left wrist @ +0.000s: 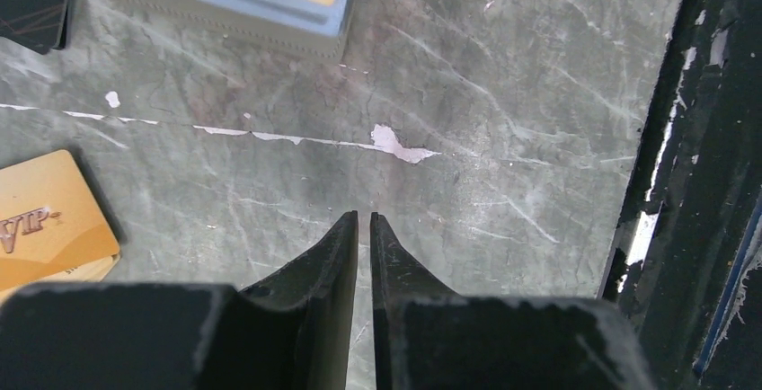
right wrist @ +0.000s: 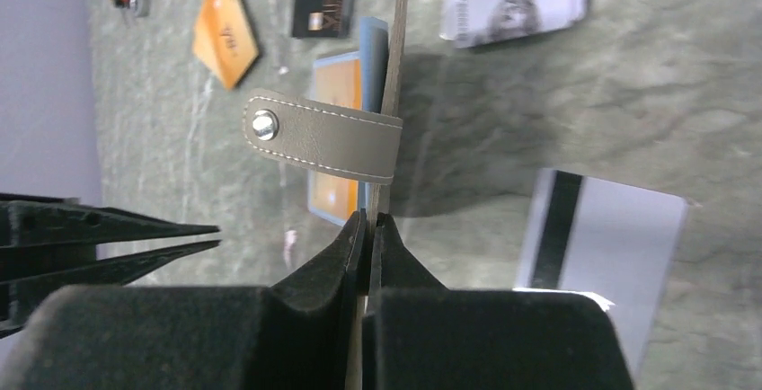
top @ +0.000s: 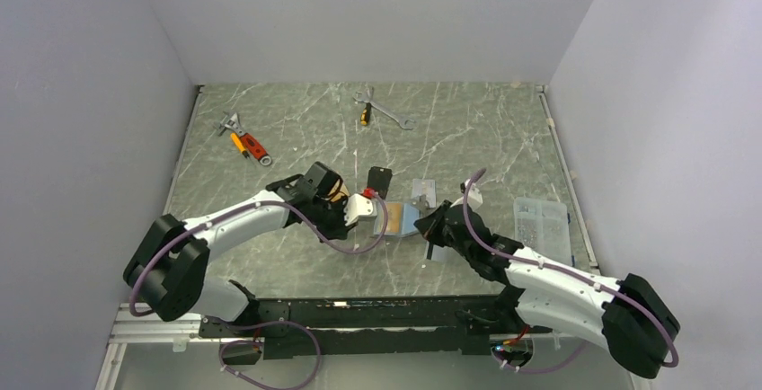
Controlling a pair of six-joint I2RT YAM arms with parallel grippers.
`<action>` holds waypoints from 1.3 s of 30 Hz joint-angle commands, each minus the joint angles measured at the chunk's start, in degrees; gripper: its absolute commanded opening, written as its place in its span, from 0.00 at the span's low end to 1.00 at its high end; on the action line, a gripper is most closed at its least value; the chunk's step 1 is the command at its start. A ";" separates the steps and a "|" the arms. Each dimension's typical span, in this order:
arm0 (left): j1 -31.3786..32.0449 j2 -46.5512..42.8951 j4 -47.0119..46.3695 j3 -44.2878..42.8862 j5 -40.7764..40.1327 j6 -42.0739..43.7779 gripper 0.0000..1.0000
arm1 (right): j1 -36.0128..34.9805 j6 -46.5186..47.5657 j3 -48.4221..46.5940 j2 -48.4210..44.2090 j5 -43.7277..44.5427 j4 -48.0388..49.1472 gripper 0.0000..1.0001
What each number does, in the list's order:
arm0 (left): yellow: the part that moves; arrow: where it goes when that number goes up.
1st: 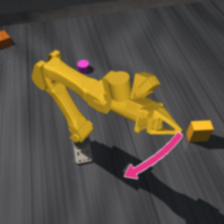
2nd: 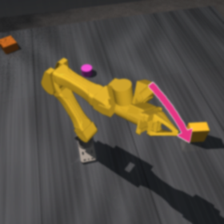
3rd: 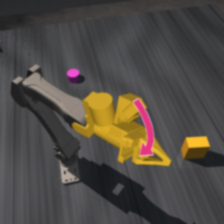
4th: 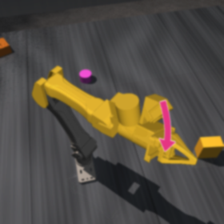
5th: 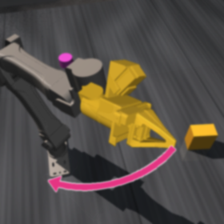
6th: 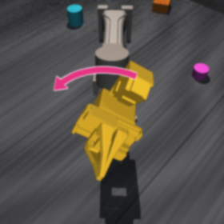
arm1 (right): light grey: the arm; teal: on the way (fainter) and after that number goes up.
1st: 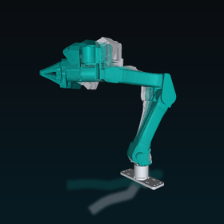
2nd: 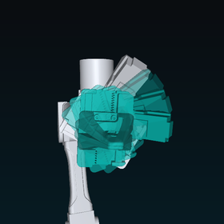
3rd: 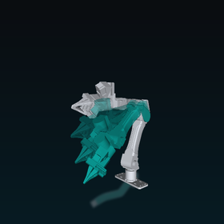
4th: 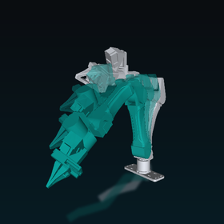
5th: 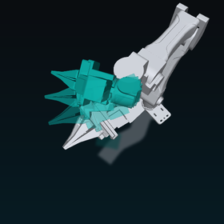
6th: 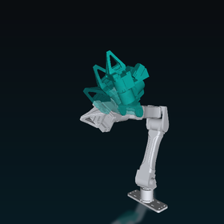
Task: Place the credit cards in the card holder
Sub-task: Pick up the card holder from the center of the board, then close the card holder at the center of the board.
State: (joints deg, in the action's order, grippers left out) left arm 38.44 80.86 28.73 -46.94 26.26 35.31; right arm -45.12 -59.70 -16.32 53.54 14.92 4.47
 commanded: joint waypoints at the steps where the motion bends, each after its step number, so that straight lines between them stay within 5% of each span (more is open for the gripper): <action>1: -0.20 -4.35 -3.21 1.85 3.60 -0.65 0.16 | -3.82 2.65 -8.78 -0.53 1.70 -3.14 0.00; 6: -4.96 -6.95 -5.98 2.69 10.12 -3.72 0.16 | -8.18 8.44 -21.73 4.27 2.22 -8.86 0.00; 16: -24.81 -13.99 -18.39 8.06 17.27 -14.33 0.17 | -12.69 13.20 -34.85 7.56 2.37 -13.99 0.00; 25: -30.08 -9.21 -11.23 6.90 36.76 -8.76 0.17 | -13.13 9.77 -32.41 3.16 1.61 -9.37 0.00; 39: -30.56 -4.97 -15.21 2.46 46.80 -17.78 0.19 | -13.05 1.45 -21.43 -1.00 -2.12 7.62 0.00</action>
State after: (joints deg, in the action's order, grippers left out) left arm 7.68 76.66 17.37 -41.63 65.34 21.78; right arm -57.95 -54.43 -40.58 51.83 14.94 1.02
